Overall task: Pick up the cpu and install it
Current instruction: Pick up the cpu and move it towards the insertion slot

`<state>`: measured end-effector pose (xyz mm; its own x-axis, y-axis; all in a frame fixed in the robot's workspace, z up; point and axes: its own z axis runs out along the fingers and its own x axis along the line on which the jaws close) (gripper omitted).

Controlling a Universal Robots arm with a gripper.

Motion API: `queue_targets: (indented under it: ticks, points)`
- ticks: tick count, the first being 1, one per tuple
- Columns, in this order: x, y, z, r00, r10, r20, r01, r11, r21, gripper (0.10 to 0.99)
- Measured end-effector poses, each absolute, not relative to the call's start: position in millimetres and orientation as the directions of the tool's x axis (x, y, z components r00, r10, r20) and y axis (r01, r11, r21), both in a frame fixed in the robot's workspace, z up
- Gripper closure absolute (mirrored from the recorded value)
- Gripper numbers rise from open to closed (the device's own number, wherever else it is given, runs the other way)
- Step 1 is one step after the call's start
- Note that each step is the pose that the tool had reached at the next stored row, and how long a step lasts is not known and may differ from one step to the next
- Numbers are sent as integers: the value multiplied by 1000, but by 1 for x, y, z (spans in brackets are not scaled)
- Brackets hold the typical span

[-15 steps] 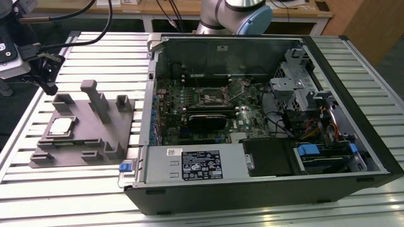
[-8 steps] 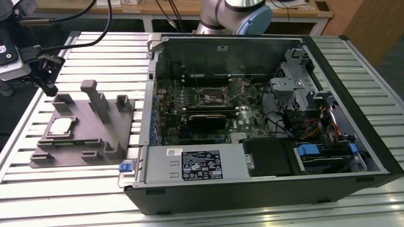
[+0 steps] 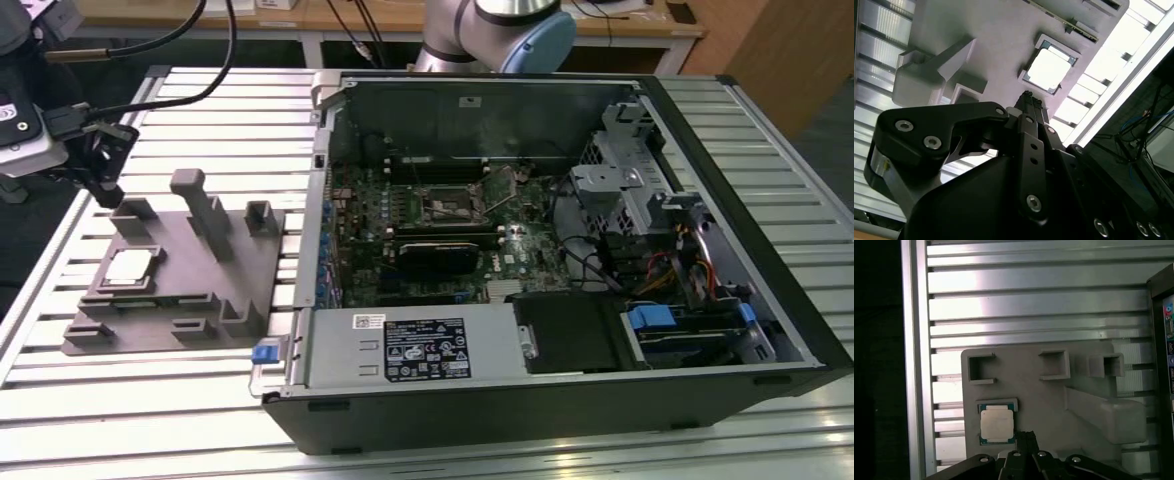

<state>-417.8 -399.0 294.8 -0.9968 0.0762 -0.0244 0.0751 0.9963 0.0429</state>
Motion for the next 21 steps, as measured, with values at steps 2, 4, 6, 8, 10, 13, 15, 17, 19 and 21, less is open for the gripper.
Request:
queue_targets:
  ticks: [2, 4, 6, 8, 10, 13, 15, 17, 19, 21]
  points:
    - [-418, -399, 293, -997, 76, -24, 75, 996, 43, 980]
    - [-419, -399, 291, -997, 76, -24, 75, 996, 43, 980]
    - [-419, -399, 290, -997, 76, -24, 75, 996, 43, 980]
    - [-420, -399, 288, -997, 76, -24, 75, 996, 43, 980]
    - [-420, -399, 286, -997, 76, -24, 75, 996, 43, 980]
    - [-421, -399, 284, -997, 76, -24, 75, 996, 43, 980]
    - [-421, -399, 282, -997, 76, -24, 75, 996, 43, 980]
    - [-422, -399, 281, -997, 76, -24, 75, 996, 43, 980]
    - [-422, -399, 279, -997, 76, -24, 75, 996, 43, 980]
    - [-423, -399, 278, -997, 76, -24, 75, 996, 43, 980]
